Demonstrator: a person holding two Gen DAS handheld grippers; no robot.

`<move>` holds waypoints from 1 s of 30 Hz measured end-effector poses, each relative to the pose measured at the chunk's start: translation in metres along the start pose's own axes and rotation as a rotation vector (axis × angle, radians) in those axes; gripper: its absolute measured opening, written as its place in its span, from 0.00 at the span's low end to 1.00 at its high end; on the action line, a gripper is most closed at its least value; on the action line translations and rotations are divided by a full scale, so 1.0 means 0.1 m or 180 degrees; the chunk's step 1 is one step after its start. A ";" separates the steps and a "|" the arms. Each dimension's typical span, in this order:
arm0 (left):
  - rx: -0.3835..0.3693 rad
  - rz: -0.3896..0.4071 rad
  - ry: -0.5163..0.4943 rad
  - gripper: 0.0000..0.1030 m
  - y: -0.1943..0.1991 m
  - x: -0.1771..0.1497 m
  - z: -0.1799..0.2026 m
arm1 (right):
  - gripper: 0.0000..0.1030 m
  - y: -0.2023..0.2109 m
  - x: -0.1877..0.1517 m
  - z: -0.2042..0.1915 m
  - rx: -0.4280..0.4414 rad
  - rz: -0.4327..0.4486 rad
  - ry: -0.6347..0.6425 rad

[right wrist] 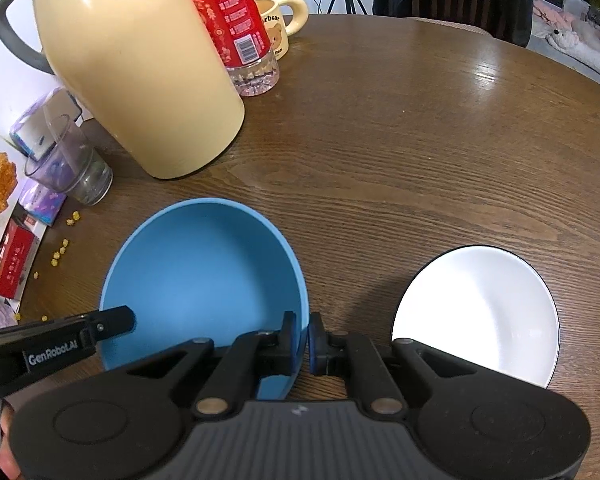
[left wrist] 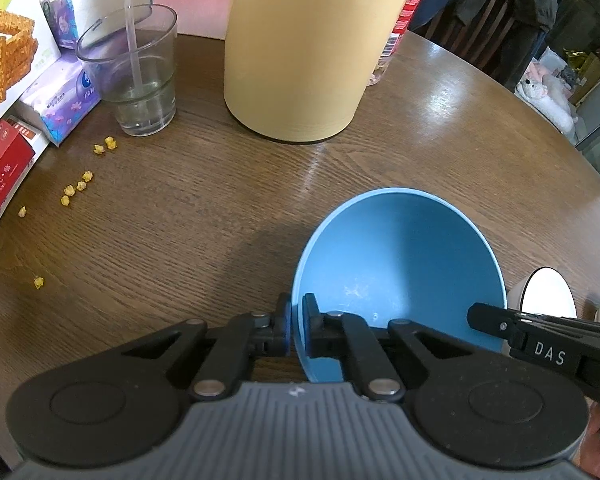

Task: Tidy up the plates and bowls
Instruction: 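Lift the blue bowl with both grippers and carry it past the thermos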

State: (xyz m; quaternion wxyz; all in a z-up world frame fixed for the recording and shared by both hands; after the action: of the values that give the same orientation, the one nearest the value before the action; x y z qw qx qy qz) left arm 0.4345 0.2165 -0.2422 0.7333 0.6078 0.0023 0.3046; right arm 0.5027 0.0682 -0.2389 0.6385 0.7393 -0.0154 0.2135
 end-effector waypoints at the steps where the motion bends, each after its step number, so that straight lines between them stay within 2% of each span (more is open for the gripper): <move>1: -0.0001 0.0004 -0.0002 0.06 0.01 0.00 0.01 | 0.05 0.01 0.00 0.00 0.0000 0.0005 -0.0002; 30: -0.0036 0.0325 -0.0233 0.06 0.56 0.03 0.34 | 0.05 0.59 -0.04 0.13 0.0017 0.0342 -0.0097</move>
State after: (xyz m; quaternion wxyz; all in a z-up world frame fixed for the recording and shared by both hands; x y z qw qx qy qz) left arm 0.4251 0.1915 -0.1824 0.7198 0.6138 -0.0573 0.3192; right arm 0.4856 0.0443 -0.1858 0.6238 0.7422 -0.0643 0.2363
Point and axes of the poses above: each gripper's, at about its wrist camera, not at the fingertips, and y roughly against the way its jaws point, z to its right, x to its top, the point moved 10 cm from there along -y, roughly the way its jaws point, and after that the axes turned 7 degrees about -x, right-handed, at the moved point
